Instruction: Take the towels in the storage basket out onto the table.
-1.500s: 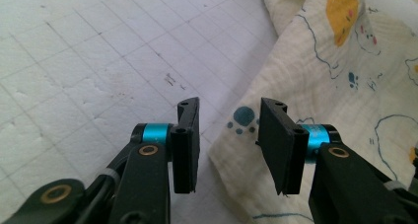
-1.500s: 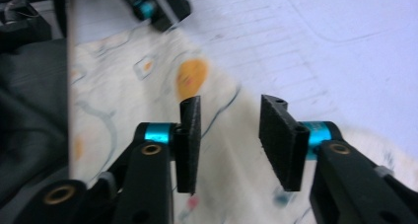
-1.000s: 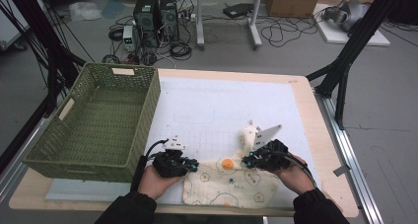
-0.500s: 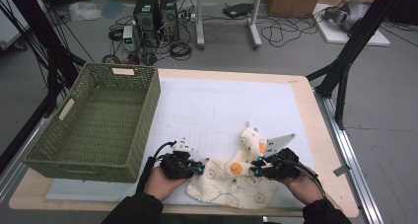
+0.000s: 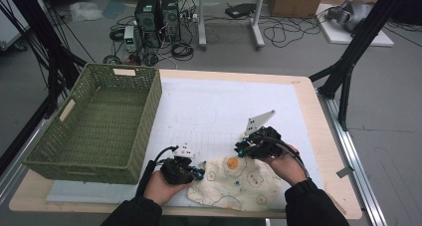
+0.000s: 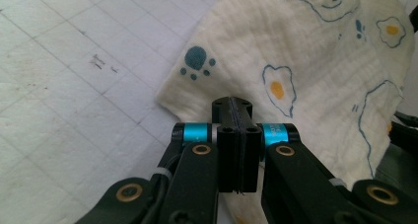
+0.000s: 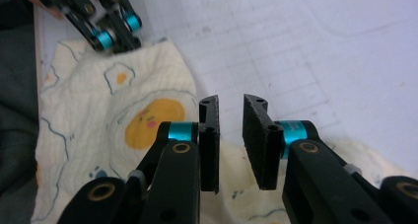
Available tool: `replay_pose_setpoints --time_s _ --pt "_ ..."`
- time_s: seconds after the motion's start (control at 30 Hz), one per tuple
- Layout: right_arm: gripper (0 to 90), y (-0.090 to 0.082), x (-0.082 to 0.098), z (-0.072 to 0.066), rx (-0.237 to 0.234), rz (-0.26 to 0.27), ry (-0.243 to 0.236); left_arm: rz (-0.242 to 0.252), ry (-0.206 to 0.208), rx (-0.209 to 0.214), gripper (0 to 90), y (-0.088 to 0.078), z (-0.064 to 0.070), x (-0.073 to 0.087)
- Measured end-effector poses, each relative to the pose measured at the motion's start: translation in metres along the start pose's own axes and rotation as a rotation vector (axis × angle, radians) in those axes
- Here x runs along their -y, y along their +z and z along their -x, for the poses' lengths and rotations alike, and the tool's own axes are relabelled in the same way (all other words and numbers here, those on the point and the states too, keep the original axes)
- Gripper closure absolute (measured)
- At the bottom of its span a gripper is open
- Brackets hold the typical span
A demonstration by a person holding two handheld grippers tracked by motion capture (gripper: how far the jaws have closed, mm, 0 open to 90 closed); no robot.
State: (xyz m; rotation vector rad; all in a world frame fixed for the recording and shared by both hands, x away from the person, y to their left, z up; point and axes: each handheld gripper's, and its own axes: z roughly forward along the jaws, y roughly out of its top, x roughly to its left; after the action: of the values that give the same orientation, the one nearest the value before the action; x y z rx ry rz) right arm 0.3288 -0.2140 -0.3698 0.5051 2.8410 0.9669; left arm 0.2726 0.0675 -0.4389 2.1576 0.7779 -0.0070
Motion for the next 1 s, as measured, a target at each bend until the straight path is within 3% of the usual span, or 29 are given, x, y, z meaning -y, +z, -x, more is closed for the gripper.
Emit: replay_pose_setpoints --time_s 0.17,0.27,0.37,0.43,0.53,0.63,0.7,1.0 --pt "83.3 0.006 0.023 -0.005 0.004 -0.061 0.012 0.030 -0.009 0.002 89.2 -0.012 0.000 0.002" --pt "83.9 0.006 0.043 -0.012 0.011 -0.063 0.021 0.060 -0.012 0.009 88.8 -0.016 0.000 0.001" --pt "83.8 0.006 0.064 -0.019 0.017 -0.049 0.039 0.089 -0.019 0.010 78.7 -0.014 0.002 -0.002" --pt "83.9 0.006 0.077 -0.023 0.025 -0.041 0.049 0.093 -0.023 -0.013 70.6 -0.009 0.003 -0.005" --pt "83.7 0.005 0.088 -0.023 0.014 -0.004 0.089 0.058 -0.024 -0.020 69.6 0.002 0.006 -0.006" --pt "81.8 0.003 0.084 -0.022 0.022 -0.024 0.072 0.006 0.000 -0.005 80.8 0.012 0.011 -0.004" --pt "81.4 0.001 0.077 -0.021 0.032 -0.020 0.057 0.007 0.012 -0.010 85.6 0.013 0.014 -0.002" --pt "75.5 0.003 0.032 -0.009 0.050 -0.014 0.050 0.003 0.007 0.007 86.7 0.011 0.014 -0.001"
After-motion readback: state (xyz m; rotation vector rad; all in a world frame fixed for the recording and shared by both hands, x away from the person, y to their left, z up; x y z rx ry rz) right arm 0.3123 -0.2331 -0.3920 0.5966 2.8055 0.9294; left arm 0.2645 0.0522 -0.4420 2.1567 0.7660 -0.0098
